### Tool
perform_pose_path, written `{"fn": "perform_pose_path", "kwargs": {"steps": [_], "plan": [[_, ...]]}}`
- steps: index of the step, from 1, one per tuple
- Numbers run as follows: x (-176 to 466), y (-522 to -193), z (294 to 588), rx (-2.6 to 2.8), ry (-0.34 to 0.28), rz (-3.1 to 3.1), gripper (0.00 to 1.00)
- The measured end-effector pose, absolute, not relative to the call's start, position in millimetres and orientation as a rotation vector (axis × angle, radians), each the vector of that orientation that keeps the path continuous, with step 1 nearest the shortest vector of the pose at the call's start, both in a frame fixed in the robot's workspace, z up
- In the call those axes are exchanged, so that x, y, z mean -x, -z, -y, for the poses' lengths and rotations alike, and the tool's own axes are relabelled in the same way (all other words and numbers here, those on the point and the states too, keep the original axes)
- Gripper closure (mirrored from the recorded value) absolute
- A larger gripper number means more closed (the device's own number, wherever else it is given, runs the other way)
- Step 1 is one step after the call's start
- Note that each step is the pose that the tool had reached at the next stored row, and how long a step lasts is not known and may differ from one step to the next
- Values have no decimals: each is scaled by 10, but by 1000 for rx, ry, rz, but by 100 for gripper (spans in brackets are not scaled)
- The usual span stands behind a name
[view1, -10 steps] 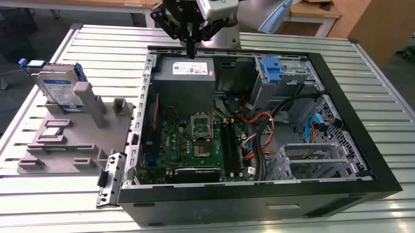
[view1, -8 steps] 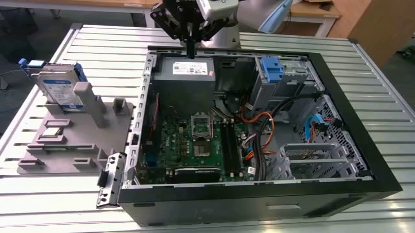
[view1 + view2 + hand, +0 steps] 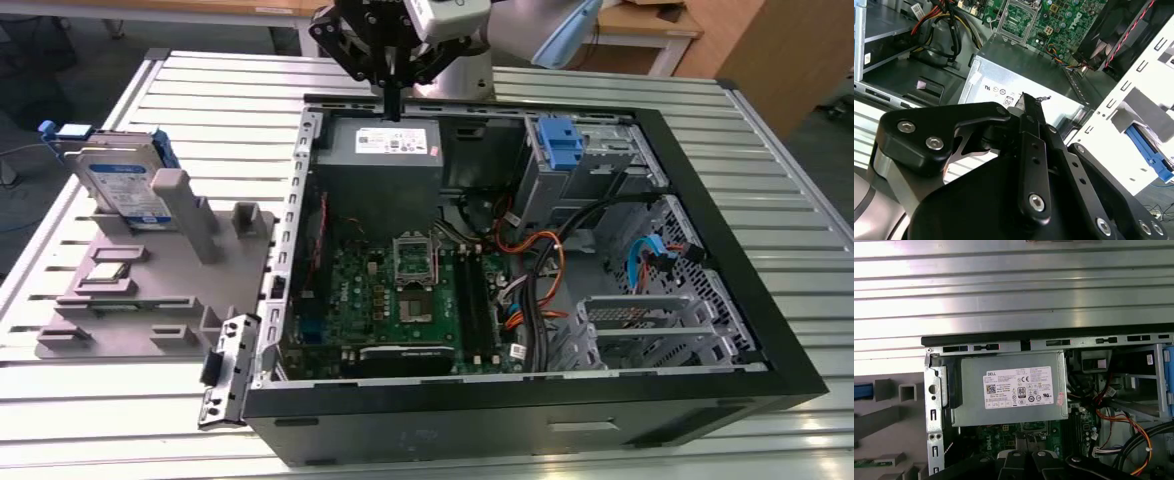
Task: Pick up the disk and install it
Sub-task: 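Reach for the disk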
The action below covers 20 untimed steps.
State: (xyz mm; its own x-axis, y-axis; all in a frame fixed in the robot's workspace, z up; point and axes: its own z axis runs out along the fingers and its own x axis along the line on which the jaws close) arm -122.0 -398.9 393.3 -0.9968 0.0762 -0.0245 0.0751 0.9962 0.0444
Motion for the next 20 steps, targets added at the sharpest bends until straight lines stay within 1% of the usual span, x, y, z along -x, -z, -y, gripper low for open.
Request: {"fn": "perform_pose_path", "kwargs": {"steps": [20], "plan": [[1570, -3924, 3989, -118, -68, -3112, 90]]}}
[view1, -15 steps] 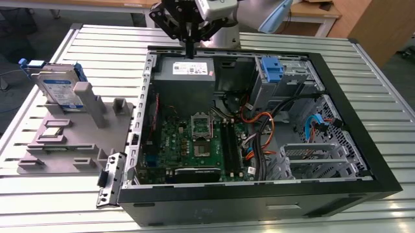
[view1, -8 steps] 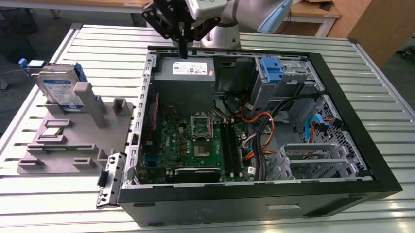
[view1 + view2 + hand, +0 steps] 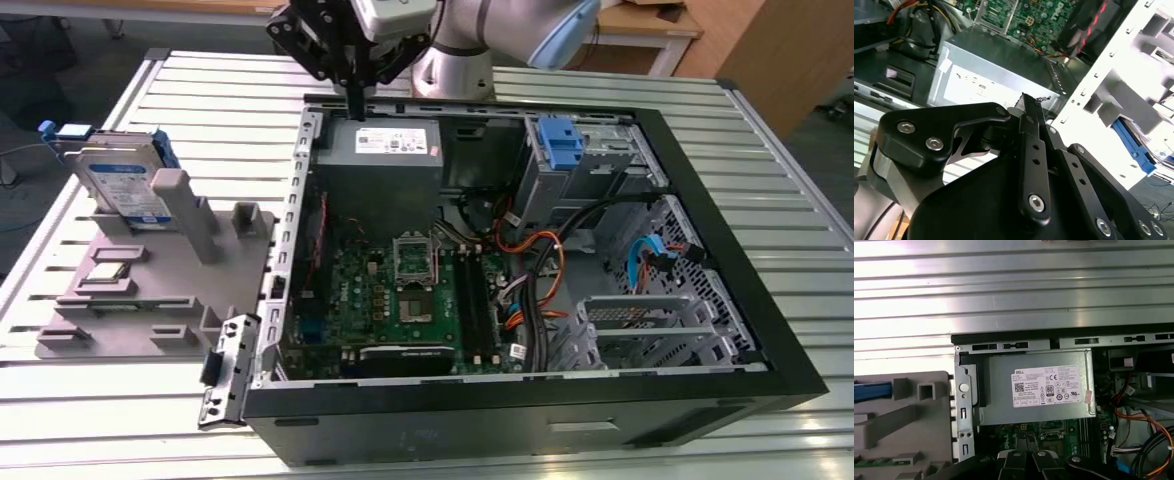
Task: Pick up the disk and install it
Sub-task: 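Reach for the disk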
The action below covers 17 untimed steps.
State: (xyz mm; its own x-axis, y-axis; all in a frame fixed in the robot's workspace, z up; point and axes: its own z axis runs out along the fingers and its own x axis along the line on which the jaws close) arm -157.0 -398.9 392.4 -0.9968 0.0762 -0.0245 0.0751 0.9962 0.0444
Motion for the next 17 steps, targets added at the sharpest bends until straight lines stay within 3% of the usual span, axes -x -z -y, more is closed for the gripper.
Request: {"fn": "perform_pose_path", "kwargs": {"steps": [17], "plan": [[1717, -3921, 3989, -118, -68, -3112, 90]]}}
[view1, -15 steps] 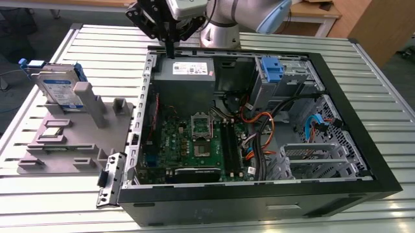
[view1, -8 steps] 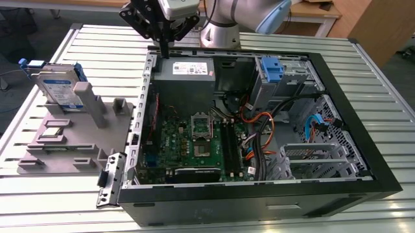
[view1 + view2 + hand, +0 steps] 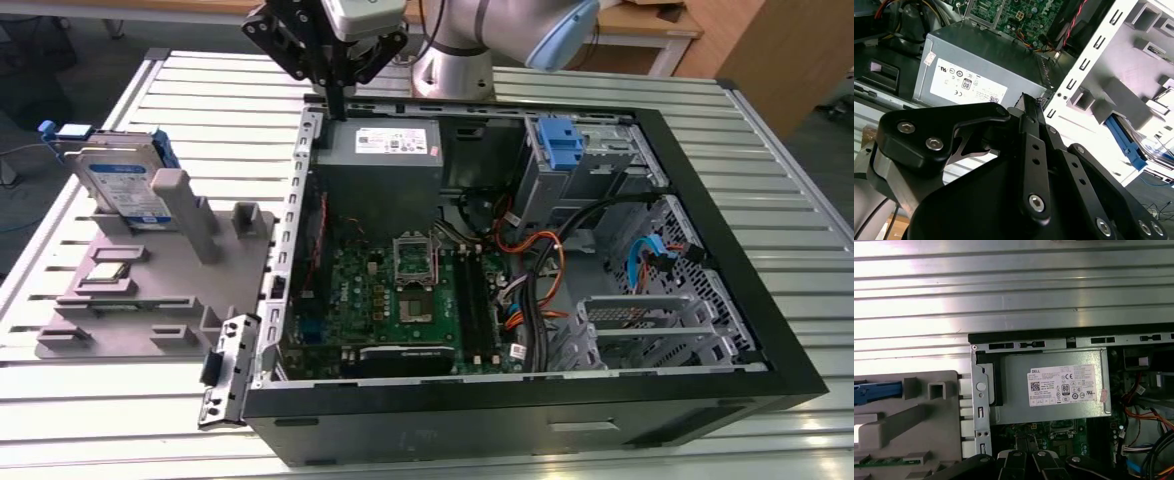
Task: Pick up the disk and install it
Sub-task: 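Reach for the disk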
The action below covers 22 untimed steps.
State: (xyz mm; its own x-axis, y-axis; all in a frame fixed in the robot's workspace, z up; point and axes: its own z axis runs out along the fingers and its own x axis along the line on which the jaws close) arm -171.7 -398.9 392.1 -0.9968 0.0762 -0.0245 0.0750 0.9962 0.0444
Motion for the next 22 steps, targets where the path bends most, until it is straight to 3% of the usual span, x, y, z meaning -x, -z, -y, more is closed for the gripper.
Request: {"fn": "perform_pose_path", "kwargs": {"steps": [22], "plan": [[2001, -3916, 3989, -118, -68, -3111, 90]]}}
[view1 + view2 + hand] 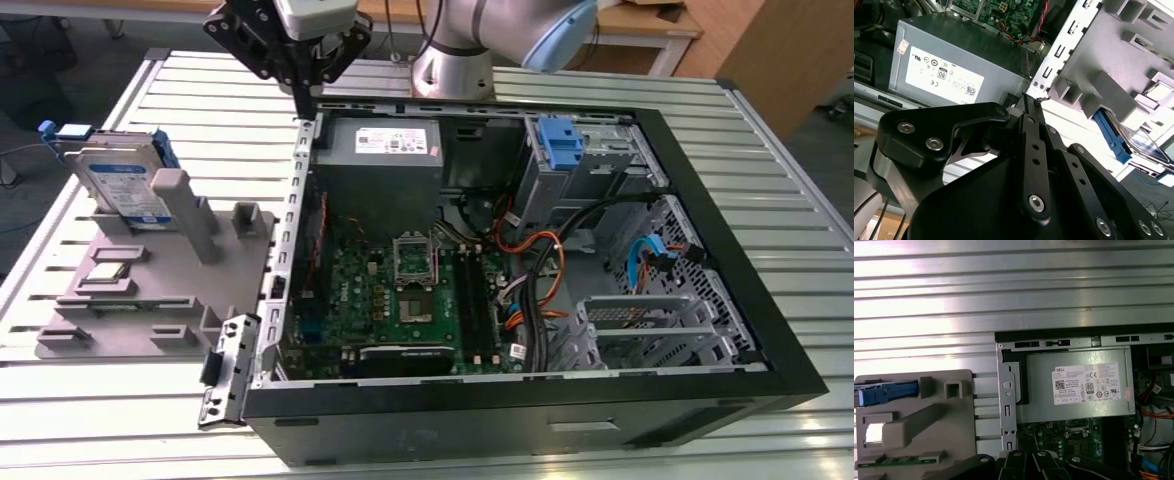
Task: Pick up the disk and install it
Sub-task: 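Reach for the disk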
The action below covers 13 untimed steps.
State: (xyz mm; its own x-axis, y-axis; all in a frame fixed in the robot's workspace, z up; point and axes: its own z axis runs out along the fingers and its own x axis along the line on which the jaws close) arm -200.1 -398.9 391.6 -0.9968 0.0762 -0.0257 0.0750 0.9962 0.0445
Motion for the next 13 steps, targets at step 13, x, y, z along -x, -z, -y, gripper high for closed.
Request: {"fn": "perform_pose_path", "kwargs": {"steps": [13], "plan": [[2025, -3916, 3989, -118, -68, -3111, 90]]}}
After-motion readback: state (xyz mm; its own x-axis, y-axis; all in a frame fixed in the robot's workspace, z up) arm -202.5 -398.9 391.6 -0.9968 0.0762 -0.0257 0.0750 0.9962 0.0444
